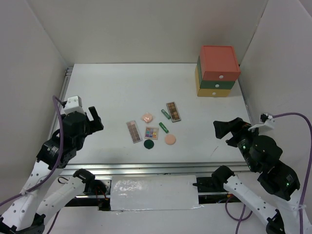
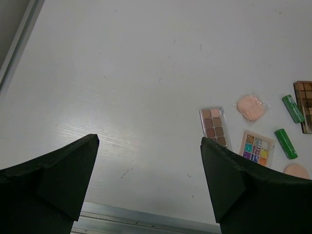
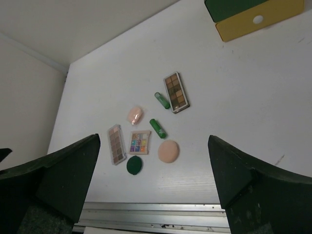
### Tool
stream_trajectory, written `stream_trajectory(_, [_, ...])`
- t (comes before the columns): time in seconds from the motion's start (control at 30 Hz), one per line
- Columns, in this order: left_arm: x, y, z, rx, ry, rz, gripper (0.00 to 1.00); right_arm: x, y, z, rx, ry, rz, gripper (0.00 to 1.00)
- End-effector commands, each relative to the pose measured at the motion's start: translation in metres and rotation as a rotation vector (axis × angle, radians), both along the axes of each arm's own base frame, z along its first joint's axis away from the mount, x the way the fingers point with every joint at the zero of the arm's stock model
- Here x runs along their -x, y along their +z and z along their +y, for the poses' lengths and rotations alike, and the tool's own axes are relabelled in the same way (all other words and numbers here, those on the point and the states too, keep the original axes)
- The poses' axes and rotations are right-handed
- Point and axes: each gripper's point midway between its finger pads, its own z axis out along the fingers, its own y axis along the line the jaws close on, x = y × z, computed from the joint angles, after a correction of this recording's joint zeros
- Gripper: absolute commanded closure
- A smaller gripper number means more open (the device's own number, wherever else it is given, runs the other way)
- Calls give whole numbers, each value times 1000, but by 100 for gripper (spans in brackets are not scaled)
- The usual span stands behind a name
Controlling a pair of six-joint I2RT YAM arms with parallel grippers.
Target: Organize the makeup
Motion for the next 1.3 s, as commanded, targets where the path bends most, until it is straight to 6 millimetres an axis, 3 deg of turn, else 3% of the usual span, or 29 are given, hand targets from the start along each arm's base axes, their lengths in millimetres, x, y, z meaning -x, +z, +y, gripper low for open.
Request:
stream_trajectory(0.0, [-4, 6, -1, 0, -5, -24, 1, -4, 11, -1, -51, -24, -66, 0])
stream_trajectory(0.13, [-3, 9, 0, 5, -2, -39, 1, -17, 0, 10, -71, -18, -65, 0])
stream_trajectory(0.27, [-3, 10, -7, 14, -46, -48, 1, -54, -27, 50, -61, 49, -12, 0])
stream_trajectory(0.3, [-3, 9, -12, 17, -80, -47, 1, -68, -42, 66, -45, 78, 45, 0])
stream_trajectory(0.33, [-4, 8, -15, 19, -95, -48, 1, -80, -38, 76, -67, 97, 18, 0])
stream_trajectory(0.37, [-4, 7, -18, 19, -114, -45, 1, -93, -47, 86, -68, 132, 48, 0])
stream_trajectory(0.4, [-6, 5, -18, 17, -110, -38, 1, -106, -31, 93, -104, 161, -14, 0])
stream_trajectory(0.43, [-5, 3, -19, 14, -114, -26, 1, -119, -36, 97, -107, 189, -7, 1])
stream_trajectory(0.47, [-6, 2, -20, 15, -118, -21, 1, -138, -32, 76, -140, 138, -28, 1])
stream_trajectory(0.5, [-7, 0, -22, 12, -124, -11, 1, -149, -29, 87, -203, 231, -42, 1])
stream_trajectory(0.53, [-8, -1, -23, 12, -132, -8, 1, -160, -27, 78, -221, 229, -56, 1])
stream_trajectory(0.57, [-9, -2, -25, 9, -137, 0, 1, -178, -18, 52, -225, 170, -111, 3])
stream_trajectory(0.6, [-9, -3, -26, 10, -143, 4, 1, -187, -19, 43, -232, 156, -114, 6])
stream_trajectory(0.67, [-9, -3, -28, 12, -153, 5, 1, -213, -37, 12, -243, 81, -95, 15])
stream_trajectory(0.7, [-9, -3, -29, 11, -157, 4, 1, -223, -36, -16, -250, 19, -138, 16])
stream_trajectory(0.77, [-9, -3, -31, 14, -166, 1, 1, -239, -58, -32, -314, 17, -116, 16])
stream_trajectory(0.83, [-9, -4, -33, 14, -174, 3, 1, -257, -73, -58, -348, -8, -118, 2])
stream_trajectory(0.9, [-10, -3, -33, 15, -176, 3, 1, -268, -75, -70, -340, -21, -139, 4])
stream_trajectory(0.93, [-9, -4, -32, 13, -172, 7, 1, -274, -90, -79, -347, -37, -115, 5])
stream_trajectory(1.03, [-9, -3, -32, 15, -174, -1, 1, -285, -101, -94, -352, -67, -115, 5])
stream_trajectory(1.27, [-11, -6, -36, 6, -197, 14, 1, -317, -105, -105, -364, -31, -146, 7])
